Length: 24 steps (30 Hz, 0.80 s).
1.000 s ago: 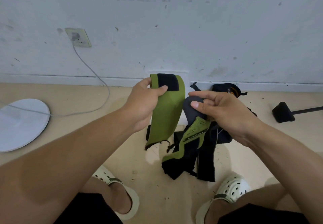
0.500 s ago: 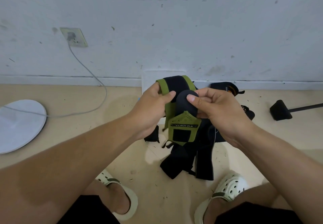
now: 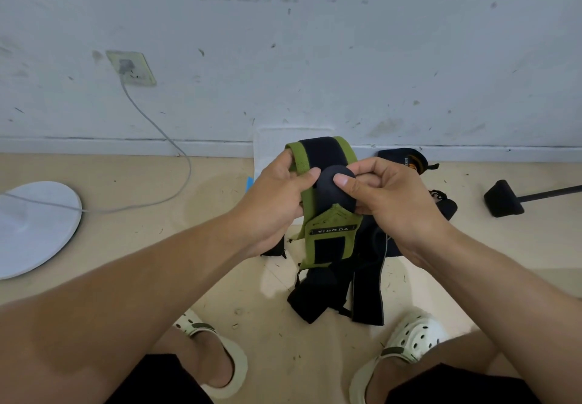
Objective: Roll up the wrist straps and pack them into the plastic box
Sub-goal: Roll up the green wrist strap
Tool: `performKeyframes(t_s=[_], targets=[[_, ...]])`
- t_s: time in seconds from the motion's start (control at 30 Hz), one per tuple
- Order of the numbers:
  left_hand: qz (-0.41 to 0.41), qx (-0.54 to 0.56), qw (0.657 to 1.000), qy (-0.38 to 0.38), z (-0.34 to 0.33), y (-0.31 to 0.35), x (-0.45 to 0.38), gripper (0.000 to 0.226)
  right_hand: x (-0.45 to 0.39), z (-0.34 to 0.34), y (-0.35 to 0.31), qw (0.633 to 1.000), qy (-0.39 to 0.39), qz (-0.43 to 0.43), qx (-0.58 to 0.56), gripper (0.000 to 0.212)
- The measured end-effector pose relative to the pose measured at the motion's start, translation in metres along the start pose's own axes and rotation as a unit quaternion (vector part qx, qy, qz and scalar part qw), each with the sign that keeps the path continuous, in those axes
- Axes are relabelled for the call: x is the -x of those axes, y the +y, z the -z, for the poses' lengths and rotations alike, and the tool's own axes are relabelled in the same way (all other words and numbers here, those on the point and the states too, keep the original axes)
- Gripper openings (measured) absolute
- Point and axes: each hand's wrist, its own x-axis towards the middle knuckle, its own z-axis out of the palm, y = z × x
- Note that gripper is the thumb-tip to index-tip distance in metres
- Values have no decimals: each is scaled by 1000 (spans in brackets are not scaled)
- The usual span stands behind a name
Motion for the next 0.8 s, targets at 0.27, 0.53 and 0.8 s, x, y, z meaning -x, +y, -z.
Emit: performKeyframes(t_s=[0.27, 0.53, 0.8], targets=[[-36, -25, 999, -7, -2, -3, 4, 32, -1, -2, 3, 1000, 18, 2, -2, 12], [-63, -44, 997, 25, -4, -4, 6, 31, -12, 6, 8, 993, 62, -3, 97, 42], [-63, -76, 994, 41, -1, -3, 7, 30, -5, 3, 6, 999, -37, -23, 14, 16]])
